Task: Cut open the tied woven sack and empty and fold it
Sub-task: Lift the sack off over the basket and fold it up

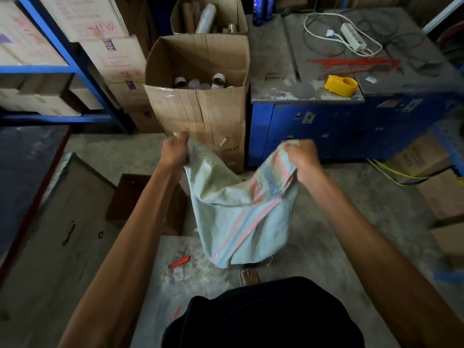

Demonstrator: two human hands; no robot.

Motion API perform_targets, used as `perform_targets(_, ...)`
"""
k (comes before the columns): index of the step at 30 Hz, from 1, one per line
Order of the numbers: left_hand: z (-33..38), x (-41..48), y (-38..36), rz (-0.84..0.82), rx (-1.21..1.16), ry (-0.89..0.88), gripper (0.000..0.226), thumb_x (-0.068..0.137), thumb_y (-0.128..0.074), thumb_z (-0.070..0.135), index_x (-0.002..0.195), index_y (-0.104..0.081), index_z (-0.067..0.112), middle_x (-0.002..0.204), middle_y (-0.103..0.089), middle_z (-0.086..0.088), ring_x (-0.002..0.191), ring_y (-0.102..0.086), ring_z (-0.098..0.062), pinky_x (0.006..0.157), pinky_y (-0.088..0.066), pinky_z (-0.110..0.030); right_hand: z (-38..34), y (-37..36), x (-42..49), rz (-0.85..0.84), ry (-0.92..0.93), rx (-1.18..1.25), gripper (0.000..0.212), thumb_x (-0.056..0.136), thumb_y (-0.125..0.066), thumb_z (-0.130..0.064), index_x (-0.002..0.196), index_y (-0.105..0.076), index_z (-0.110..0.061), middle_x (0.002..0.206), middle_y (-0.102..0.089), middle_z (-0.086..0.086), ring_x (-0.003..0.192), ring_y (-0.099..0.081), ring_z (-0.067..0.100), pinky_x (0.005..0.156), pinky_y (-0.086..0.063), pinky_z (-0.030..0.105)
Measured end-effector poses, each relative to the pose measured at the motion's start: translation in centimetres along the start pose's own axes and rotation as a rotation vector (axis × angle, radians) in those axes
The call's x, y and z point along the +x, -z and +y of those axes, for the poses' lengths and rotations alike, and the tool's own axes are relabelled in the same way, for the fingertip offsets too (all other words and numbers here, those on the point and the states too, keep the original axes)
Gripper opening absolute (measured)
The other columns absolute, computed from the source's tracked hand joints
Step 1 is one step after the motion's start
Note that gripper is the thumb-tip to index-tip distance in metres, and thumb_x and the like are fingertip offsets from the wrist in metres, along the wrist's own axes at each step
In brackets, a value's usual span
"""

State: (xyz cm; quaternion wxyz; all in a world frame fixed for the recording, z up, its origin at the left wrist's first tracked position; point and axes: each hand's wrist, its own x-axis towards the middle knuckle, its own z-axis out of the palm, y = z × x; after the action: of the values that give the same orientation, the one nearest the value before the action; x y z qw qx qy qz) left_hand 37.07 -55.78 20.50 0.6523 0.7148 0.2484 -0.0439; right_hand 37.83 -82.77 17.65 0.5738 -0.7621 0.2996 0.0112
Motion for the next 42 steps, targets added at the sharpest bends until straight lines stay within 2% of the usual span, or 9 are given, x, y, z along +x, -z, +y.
perform_targets(4,8.6,1.5,-0.4,-0.072,-0.078,-0.249,0.033,0.105,-0.047,0.038,0.094,-0.068,0.015,0.11,-0.073,-0.012,0.112,-0.07,-0.032,0.096,-0.059,-0.045,-10.8,1.4,2.7,0.008,0.162,0.097,0.012,0.071,-0.065,-0.018,0.082,-0.06,-0.017,0.094,-0.063,0.007,0.086,-0.063,0.02,0.07,-0.052,0.032)
perform_targets(8,17.2,3.2,-0.3,0.017,-0.025,-0.381,0.036,0.103,-0.049,0.042,0.081,-0.062,0.017,0.093,-0.069,-0.007,0.102,-0.073,-0.025,0.092,-0.061,-0.043,-15.9,1.7,9.8,-0.08,0.132,0.142,0.039,0.053,-0.054,-0.023,0.09,-0.06,-0.015,0.092,-0.062,0.005,0.077,-0.062,0.018,0.069,-0.054,0.031)
perform_targets(12,17.2,4.2,0.3,0.045,-0.064,-0.38,0.039,0.099,-0.054,0.044,0.082,-0.065,0.01,0.082,-0.066,-0.008,0.079,-0.072,-0.019,0.083,-0.06,-0.034,-15.5,2.6,10.3,-0.001,0.166,0.154,0.011,0.07,-0.061,-0.015,0.08,-0.06,-0.013,0.09,-0.067,0.003,0.083,-0.068,0.021,0.064,-0.054,0.03)
perform_targets(15,16.8,3.3,0.1,-0.015,-0.193,-0.388,0.033,0.107,-0.047,0.033,0.084,-0.057,0.011,0.081,-0.064,-0.006,0.075,-0.07,-0.015,0.077,-0.06,-0.034,-16.4,4.2,11.3,0.074,0.167,0.121,0.053,0.064,-0.063,-0.02,0.115,-0.063,-0.008,0.114,-0.07,0.009,0.096,-0.071,0.023,0.077,-0.063,0.036)
perform_targets(23,20.4,5.0,1.7,0.003,-0.259,-0.481,0.032,0.106,-0.047,0.028,0.088,-0.066,0.01,0.066,-0.074,0.001,0.074,-0.075,-0.016,0.076,-0.062,-0.036,-21.9,5.9,9.7,0.002,0.313,0.084,0.007,0.082,-0.059,-0.02,0.088,-0.055,-0.019,0.106,-0.061,0.0,0.09,-0.061,0.014,0.079,-0.056,0.026)
perform_targets(27,20.5,5.3,0.5,-0.001,-0.259,-0.489,0.035,0.105,-0.046,0.033,0.084,-0.064,0.012,0.074,-0.069,-0.006,0.078,-0.073,-0.024,0.082,-0.058,-0.042,-22.1,6.5,10.8,-0.004,0.313,0.103,0.037,0.07,-0.052,-0.03,0.104,-0.057,-0.014,0.099,-0.061,0.002,0.067,-0.053,0.011,0.043,-0.04,0.013)
perform_targets(31,20.3,4.2,-1.9,0.002,-0.258,-0.473,0.033,0.107,-0.046,0.031,0.084,-0.058,0.012,0.079,-0.065,-0.006,0.068,-0.071,-0.014,0.077,-0.059,-0.034,-20.6,7.2,9.6,-0.01,0.284,0.069,0.012,0.088,-0.056,-0.012,0.099,-0.06,-0.013,0.079,-0.056,-0.003,0.062,-0.053,0.006,0.047,-0.043,0.016)
perform_targets(37,19.2,4.0,-6.2,0.038,-0.143,-0.396,0.034,0.105,-0.051,0.031,0.076,-0.059,0.016,0.062,-0.069,0.004,0.065,-0.066,-0.01,0.066,-0.056,-0.026,-17.0,8.2,11.4,-0.147,0.128,-0.028,0.048,0.082,-0.065,-0.027,0.127,-0.06,-0.011,0.114,-0.07,0.007,0.074,-0.065,0.014,0.049,-0.047,0.019)
perform_targets(42,20.5,4.2,-7.5,0.014,-0.141,-0.387,0.03,0.103,-0.053,0.036,0.082,-0.06,0.017,0.082,-0.067,-0.004,0.089,-0.069,-0.022,0.086,-0.059,-0.036,-18.8,9.6,8.9,-0.207,0.168,-0.065,0.007,0.083,-0.064,-0.026,0.082,-0.062,-0.02,0.091,-0.061,0.001,0.083,-0.059,0.016,0.069,-0.05,0.026)
